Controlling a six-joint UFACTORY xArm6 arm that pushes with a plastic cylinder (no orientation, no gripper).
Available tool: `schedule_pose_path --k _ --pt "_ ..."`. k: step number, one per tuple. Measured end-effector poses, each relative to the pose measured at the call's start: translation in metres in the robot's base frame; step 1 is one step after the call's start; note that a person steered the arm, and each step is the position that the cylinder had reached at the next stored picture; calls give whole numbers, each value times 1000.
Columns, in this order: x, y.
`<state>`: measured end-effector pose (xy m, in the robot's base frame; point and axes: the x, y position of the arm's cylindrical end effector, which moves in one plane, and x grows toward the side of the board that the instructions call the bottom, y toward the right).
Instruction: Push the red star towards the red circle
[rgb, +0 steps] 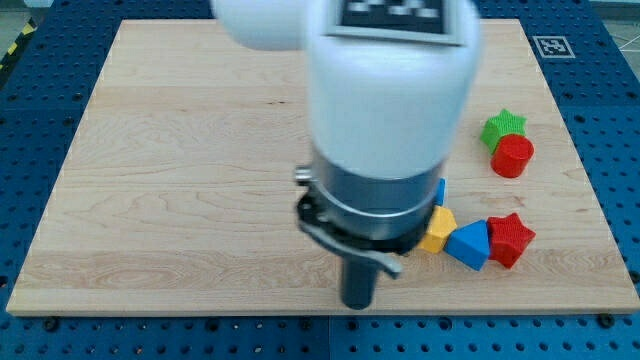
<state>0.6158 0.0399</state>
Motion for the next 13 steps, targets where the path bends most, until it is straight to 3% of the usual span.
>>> schedule_pose_path --k 2,3,13 --pt "3 100" --pt "3 122" --pt "-57 148"
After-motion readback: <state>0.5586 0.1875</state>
